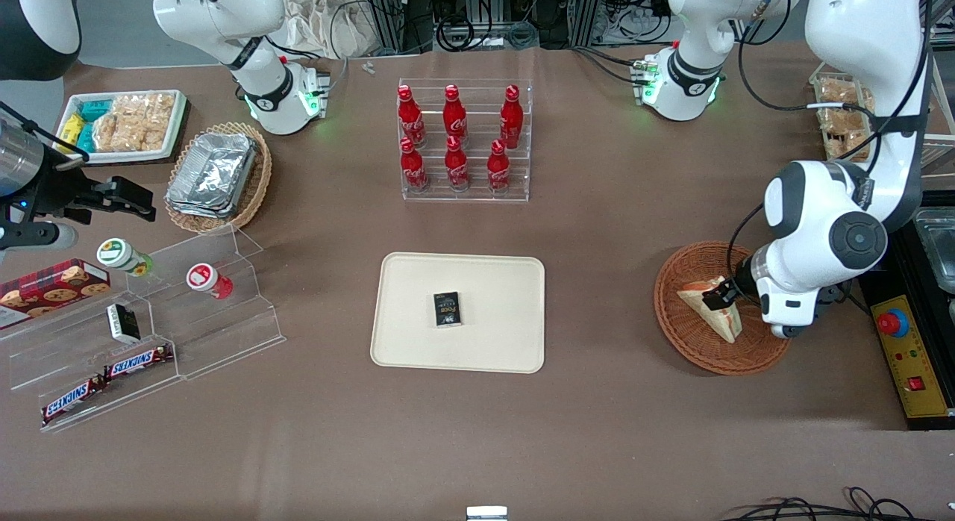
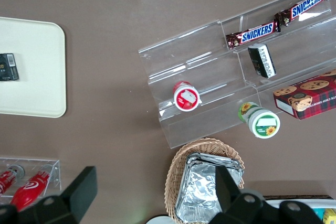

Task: Place sandwich from basket to tray
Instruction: 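Move the left gripper down over the wrapped sandwich in the wicker basket, then close the left gripper on the sandwich and lift it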

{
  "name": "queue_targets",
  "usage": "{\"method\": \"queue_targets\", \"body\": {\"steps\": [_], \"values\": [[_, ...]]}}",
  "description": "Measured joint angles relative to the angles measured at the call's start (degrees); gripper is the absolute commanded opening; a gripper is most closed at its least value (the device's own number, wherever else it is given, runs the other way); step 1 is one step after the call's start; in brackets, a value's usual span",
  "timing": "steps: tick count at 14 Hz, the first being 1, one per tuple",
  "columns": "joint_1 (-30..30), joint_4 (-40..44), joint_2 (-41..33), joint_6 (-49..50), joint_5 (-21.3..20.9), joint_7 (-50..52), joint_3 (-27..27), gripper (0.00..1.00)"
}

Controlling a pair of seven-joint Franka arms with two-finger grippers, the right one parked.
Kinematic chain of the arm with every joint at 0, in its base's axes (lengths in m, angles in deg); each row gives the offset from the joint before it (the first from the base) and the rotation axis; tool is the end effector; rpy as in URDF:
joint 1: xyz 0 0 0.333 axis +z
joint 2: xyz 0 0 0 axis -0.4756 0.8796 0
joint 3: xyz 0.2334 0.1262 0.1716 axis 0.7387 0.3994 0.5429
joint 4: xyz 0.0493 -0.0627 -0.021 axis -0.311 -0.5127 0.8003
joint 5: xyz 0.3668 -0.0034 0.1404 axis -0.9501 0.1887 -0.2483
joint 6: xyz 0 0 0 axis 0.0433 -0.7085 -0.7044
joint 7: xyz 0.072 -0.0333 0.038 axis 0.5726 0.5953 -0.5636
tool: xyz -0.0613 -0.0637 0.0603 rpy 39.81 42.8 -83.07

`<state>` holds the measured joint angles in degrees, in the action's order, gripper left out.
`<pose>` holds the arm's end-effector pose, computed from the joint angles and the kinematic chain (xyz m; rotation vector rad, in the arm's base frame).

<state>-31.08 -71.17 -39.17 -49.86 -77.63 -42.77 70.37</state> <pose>0.5975 -0.0481 0.3110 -2.9172 -1.0464 0.1705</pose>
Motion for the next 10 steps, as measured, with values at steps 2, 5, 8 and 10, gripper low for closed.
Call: {"method": "queue_targets", "body": {"steps": [2, 5, 8, 10], "values": [[0.1, 0.0, 1.1, -0.2, 0.0, 0.1, 0.0, 1.0], [0.1, -0.1, 2.8, -5.5, 0.0, 0.3, 0.1, 1.0], [0.2, -0.1, 4.1, -8.8, 0.0, 0.6, 0.1, 0.99], [0.2, -0.8, 4.8, -9.0, 0.0, 0.6, 0.1, 0.99]]}}
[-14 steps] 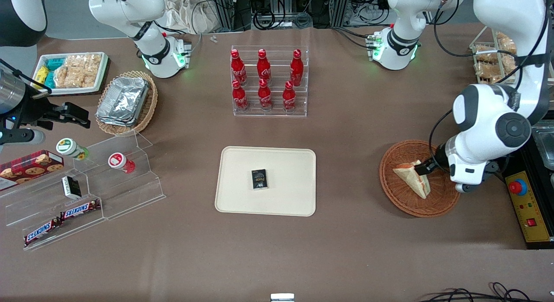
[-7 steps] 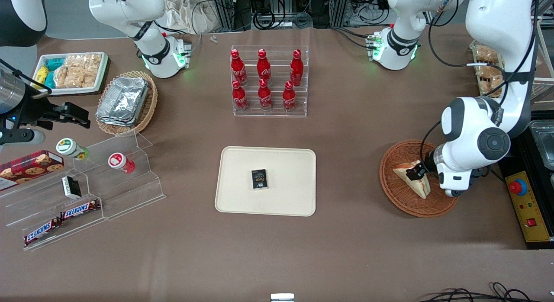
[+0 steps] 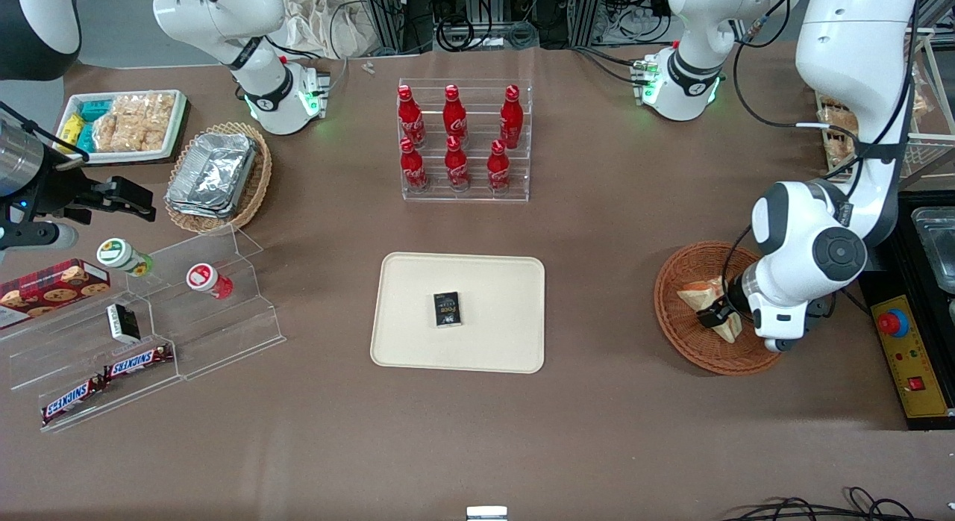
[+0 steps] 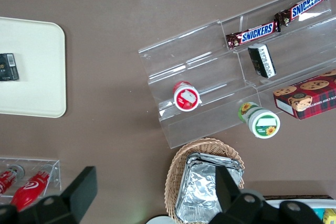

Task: Place sandwich from basket to tray
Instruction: 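Close the left gripper on the sandwich and lift it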

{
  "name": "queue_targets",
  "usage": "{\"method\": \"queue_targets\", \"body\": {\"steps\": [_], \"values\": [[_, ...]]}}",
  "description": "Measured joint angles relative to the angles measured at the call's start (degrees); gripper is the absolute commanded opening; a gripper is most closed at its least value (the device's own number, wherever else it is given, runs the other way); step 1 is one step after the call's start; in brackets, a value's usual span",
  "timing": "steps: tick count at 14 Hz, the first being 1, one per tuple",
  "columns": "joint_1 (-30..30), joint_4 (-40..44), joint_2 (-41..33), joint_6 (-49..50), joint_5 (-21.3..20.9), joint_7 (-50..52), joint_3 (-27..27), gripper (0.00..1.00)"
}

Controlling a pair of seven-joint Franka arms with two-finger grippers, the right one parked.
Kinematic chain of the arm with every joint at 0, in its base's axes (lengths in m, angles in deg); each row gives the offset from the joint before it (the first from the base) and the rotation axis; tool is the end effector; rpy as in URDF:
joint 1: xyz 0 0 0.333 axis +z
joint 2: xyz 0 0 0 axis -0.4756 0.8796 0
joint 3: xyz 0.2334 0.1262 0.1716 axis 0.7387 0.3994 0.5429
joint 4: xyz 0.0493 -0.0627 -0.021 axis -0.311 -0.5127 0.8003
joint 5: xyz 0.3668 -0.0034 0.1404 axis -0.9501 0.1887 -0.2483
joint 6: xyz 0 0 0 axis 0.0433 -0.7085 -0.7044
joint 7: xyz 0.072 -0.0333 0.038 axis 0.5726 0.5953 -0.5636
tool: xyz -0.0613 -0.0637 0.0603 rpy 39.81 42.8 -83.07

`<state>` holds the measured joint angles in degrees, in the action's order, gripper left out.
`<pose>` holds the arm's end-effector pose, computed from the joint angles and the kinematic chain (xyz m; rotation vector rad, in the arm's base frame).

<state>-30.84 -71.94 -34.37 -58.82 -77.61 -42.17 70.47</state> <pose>0.6077 -0.0453 0.2670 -2.9357 -1.0826 0.0890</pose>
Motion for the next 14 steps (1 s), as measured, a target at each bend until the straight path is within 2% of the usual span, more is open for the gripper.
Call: {"method": "queue_targets", "body": {"steps": [1, 2, 4, 5, 9, 11, 14], "values": [[0.0, -0.6, 0.3, -0.1, 0.0, 0.0, 0.0, 0.95], [0.0, -1.1, 0.4, -0.2, 0.0, -0.1, 0.0, 0.82], [0.0, -2.0, 0.6, -0.2, 0.0, -1.0, 0.0, 0.46], [0.0, -2.2, 0.6, -0.3, 0.0, -1.4, 0.0, 0.33], [-0.1, -1.8, -1.0, -0.8, 0.0, -1.7, 0.0, 0.0], [-0.2, -1.1, -3.8, 1.2, 0.0, -1.7, -0.1, 0.0], [-0.2, 1.2, -10.4, 9.7, 0.0, -1.7, -0.9, 0.0]]}}
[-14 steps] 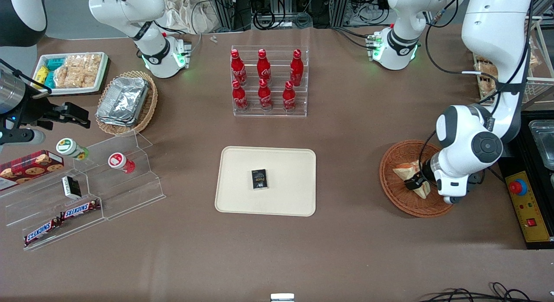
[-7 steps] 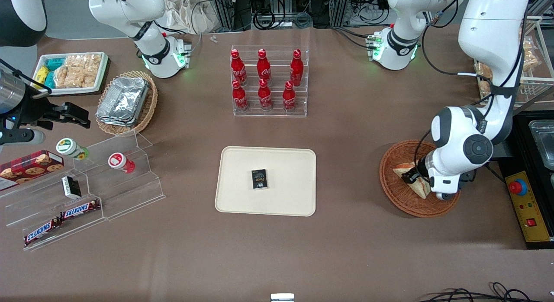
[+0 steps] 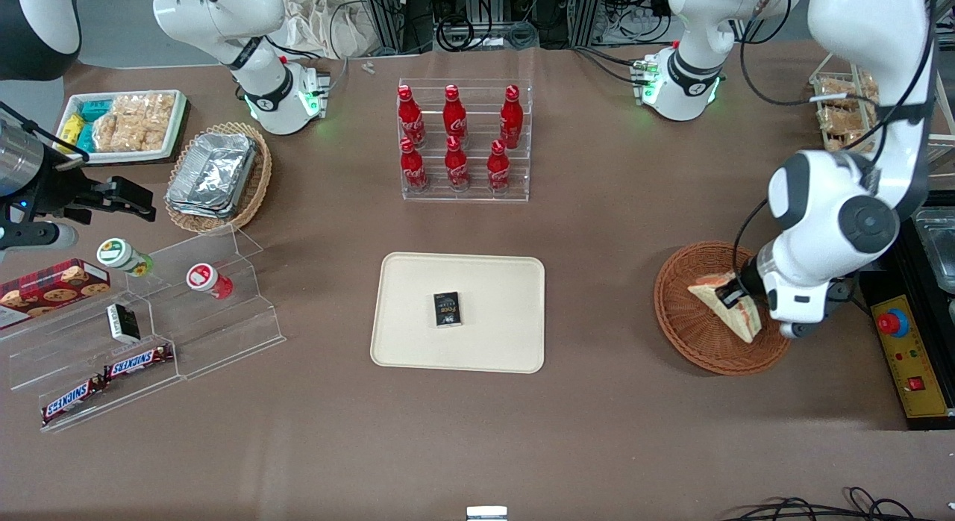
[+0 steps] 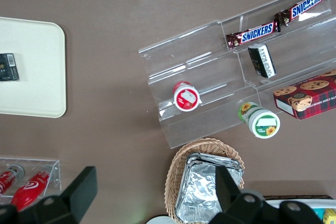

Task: Place sandwich from basket to tray
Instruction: 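Close the left gripper on the sandwich and lift it, then carry the sandwich with the left gripper over to the cream tray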

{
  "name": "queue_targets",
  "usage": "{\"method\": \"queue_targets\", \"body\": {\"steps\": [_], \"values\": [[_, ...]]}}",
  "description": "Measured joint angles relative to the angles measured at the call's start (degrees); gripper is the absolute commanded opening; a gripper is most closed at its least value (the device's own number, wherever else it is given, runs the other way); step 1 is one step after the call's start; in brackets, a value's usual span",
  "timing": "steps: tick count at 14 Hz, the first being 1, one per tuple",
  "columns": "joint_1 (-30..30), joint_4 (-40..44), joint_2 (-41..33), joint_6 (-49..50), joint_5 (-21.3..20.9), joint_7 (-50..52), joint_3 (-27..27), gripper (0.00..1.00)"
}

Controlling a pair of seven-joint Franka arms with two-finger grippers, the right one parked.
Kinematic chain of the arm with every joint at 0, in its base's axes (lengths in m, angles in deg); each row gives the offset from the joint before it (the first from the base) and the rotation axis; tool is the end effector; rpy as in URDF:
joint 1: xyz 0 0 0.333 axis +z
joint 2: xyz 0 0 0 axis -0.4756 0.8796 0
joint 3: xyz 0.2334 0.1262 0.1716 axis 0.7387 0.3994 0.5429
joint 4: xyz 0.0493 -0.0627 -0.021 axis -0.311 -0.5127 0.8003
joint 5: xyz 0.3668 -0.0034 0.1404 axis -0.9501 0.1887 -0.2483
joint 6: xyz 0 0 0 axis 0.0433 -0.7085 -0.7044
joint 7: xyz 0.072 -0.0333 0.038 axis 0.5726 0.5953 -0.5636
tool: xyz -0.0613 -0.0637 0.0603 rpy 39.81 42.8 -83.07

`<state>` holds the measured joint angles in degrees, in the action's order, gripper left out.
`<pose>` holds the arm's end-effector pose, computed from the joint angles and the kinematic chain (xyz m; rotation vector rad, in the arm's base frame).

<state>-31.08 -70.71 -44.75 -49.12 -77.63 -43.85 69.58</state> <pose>0.5967 -0.0560 0.3719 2.9737 1.0120 -0.0399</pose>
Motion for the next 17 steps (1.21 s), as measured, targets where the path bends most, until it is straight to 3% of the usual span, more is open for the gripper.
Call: {"method": "queue_targets", "body": {"steps": [5, 9, 14, 17], "values": [[-0.2, 5.2, -8.3, 11.4, 0.7, -0.6, -5.5, 0.0], [-0.4, 9.0, -7.7, 13.0, 2.6, -3.2, -16.1, 0.0], [-1.0, 12.3, 2.0, 3.0, 1.4, -3.2, -29.6, 0.0], [-3.1, 14.0, 11.8, -1.6, -6.1, -3.2, -32.2, 0.0]]}}
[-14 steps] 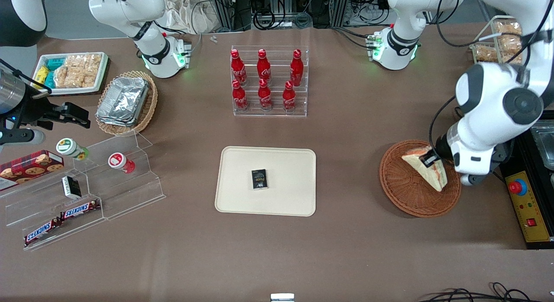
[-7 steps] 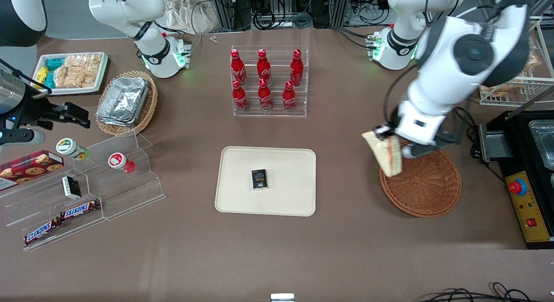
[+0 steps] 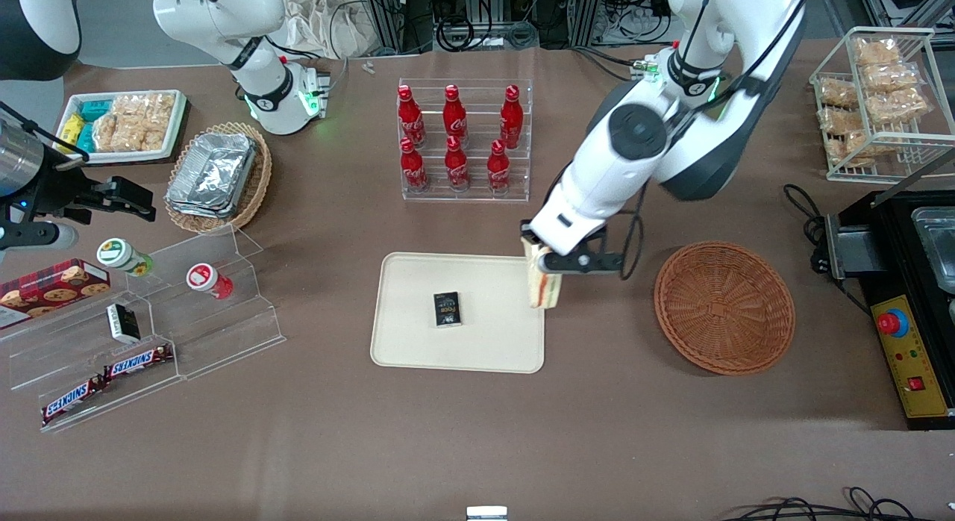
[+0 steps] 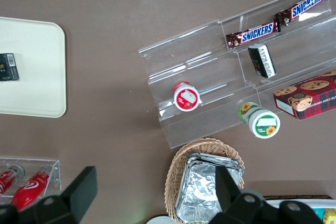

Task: Place sandwich from basket to tray
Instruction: 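Carry the sandwich with the left gripper over to the cream tray, then lower the sandwich onto the tray beside the black packet and release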

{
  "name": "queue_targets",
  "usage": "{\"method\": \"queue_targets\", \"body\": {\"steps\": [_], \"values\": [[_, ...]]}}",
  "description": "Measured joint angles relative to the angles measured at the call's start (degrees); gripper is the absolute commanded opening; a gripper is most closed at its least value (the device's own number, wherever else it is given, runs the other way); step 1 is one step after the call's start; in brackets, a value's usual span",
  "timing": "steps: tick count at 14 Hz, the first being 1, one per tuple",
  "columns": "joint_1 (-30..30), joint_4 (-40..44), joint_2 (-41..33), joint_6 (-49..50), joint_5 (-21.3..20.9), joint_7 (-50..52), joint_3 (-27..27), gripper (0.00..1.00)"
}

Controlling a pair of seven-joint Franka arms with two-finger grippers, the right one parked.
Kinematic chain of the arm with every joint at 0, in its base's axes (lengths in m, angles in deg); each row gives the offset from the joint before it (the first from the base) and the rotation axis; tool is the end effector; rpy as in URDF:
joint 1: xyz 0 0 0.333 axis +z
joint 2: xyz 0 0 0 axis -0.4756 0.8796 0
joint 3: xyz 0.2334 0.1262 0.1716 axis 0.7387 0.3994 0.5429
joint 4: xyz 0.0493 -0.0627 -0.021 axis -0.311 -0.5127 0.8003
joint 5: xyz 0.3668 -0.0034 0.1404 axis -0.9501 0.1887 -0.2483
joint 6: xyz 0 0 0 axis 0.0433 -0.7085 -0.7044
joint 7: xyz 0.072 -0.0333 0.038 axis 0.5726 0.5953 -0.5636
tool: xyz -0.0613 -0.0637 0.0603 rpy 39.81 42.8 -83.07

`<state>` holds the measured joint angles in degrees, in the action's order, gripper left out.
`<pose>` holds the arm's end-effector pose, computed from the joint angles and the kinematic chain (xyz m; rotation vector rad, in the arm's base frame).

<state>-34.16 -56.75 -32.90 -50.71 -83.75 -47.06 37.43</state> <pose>0.5345 -0.3959 0.3980 2.9557 -0.0213 -0.0015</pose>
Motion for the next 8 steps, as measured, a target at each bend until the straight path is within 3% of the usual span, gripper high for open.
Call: {"method": "queue_targets", "body": {"steps": [6, 8], "values": [[-1.9, 6.7, 15.6, -3.1, -13.8, 1.7, 0.3, 0.0], [-2.1, 8.7, 18.7, -3.1, -16.2, 3.0, 0.3, 0.0]]}}
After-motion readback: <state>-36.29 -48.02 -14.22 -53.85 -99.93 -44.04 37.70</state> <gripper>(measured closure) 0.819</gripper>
